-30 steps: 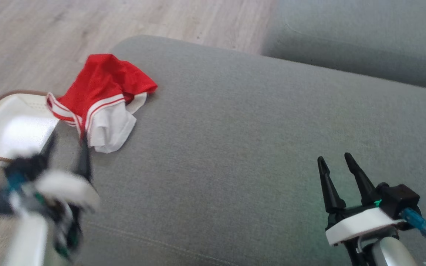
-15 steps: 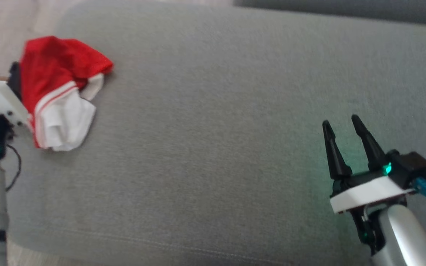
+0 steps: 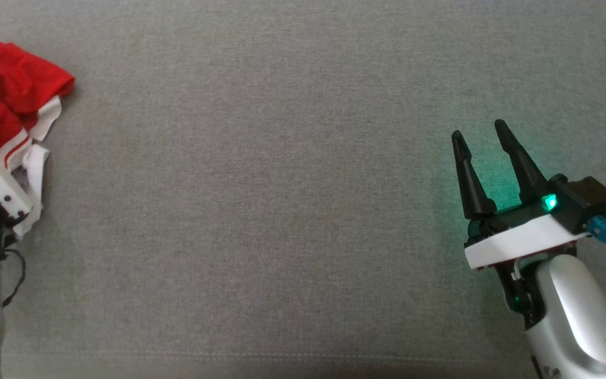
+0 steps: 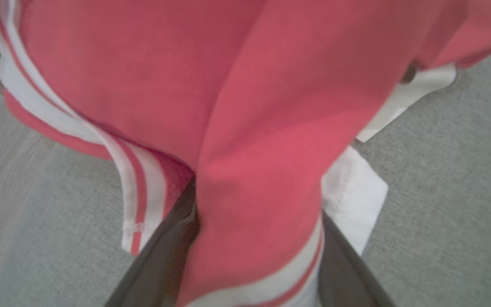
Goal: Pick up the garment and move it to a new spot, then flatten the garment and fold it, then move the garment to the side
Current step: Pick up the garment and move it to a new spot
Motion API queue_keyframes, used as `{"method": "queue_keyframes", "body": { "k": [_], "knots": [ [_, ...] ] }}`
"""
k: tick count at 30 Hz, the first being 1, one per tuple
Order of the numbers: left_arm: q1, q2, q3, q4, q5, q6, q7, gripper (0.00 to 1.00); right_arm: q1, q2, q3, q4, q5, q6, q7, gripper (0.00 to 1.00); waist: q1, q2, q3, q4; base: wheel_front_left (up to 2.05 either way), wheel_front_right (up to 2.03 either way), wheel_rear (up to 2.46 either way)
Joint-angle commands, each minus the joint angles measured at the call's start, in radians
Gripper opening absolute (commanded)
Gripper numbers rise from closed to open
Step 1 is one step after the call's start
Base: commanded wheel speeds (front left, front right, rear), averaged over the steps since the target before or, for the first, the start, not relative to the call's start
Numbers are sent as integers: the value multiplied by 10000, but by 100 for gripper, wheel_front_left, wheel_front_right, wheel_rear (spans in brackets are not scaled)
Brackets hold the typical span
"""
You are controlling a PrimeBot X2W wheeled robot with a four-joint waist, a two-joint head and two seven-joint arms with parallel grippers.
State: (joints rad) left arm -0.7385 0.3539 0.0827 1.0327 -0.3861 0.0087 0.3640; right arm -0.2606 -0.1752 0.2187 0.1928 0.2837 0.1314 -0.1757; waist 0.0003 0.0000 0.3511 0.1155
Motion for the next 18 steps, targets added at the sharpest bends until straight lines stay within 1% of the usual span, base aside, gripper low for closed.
{"method": "queue_keyframes", "body": {
  "k": [1,2,3,4,7,11,16,18],
  "knots": [
    [-409,735,333,-115,-90,-24,-26,99,-190,-94,210,-234,101,-7,-92,100,-3,0,38,-75,0,0,0],
    [-425,739,330,29,-116,-72,-48,70,-194,-91,202,-192,109,-7,-114,100,-3,0,22,-83,0,0,0],
    [-455,744,319,148,-130,-113,-100,39,-192,-90,191,-146,117,-7,-137,100,-3,0,-4,-83,0,0,0],
    [-487,750,306,230,-136,-163,-215,0,-186,-85,183,-93,126,-7,-158,100,-3,0,-47,-77,0,0,0],
    [-627,867,254,373,-98,-276,-684,0,-154,-34,199,86,158,-7,-216,100,-3,0,-264,-57,0,0,0],
    [-908,1110,-8,302,132,-561,-1381,0,-92,42,247,331,231,-7,-342,100,-3,0,-836,-51,0,0,0],
    [-1304,1386,-889,-18,859,-944,-1830,0,123,197,273,654,316,-7,-484,100,-3,0,-1794,-118,0,0,0],
    [-1496,1402,-1212,-248,1035,-1097,-1891,0,225,279,283,762,344,-7,-532,100,-3,0,-2189,-185,0,0,0]
  ]
}}
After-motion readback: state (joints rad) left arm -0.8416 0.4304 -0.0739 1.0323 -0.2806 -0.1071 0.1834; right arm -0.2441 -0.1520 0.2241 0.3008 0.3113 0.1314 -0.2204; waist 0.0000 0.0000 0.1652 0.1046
